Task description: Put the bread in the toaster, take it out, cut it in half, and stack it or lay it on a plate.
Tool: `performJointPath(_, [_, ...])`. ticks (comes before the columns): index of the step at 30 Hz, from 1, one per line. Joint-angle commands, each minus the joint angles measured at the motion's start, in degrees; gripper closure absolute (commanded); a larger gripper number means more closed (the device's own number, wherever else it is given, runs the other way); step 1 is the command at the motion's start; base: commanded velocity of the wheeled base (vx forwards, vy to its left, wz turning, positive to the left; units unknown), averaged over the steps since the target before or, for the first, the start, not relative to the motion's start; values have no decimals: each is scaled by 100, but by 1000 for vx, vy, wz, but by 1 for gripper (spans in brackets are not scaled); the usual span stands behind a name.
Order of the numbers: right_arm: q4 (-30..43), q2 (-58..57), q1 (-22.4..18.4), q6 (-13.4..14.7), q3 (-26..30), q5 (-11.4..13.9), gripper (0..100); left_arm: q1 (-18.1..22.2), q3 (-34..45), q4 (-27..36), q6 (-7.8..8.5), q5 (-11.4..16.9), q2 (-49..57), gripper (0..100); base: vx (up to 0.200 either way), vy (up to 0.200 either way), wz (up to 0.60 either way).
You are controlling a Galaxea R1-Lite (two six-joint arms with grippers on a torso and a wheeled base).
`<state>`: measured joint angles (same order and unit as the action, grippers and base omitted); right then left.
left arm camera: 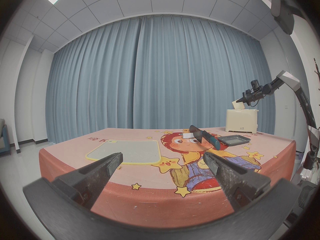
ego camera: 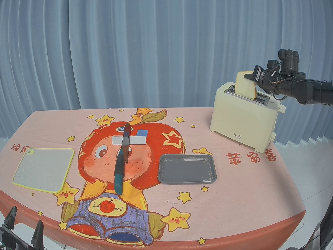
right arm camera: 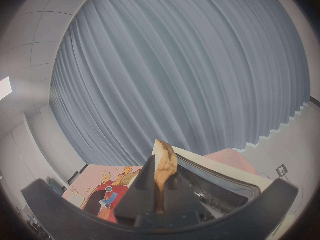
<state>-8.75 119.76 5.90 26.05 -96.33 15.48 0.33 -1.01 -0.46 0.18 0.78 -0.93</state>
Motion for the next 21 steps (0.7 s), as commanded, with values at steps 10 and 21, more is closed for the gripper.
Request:
performJointPath(10, [5, -1420, 403, -276, 721, -1, 100, 2, 101, 2, -1, 1, 93, 0, 0, 0, 0])
performJointPath(21, [-4, -3213, 922, -452, 2593, 16, 100, 2, 101, 2, -1, 1, 93, 0, 0, 0, 0])
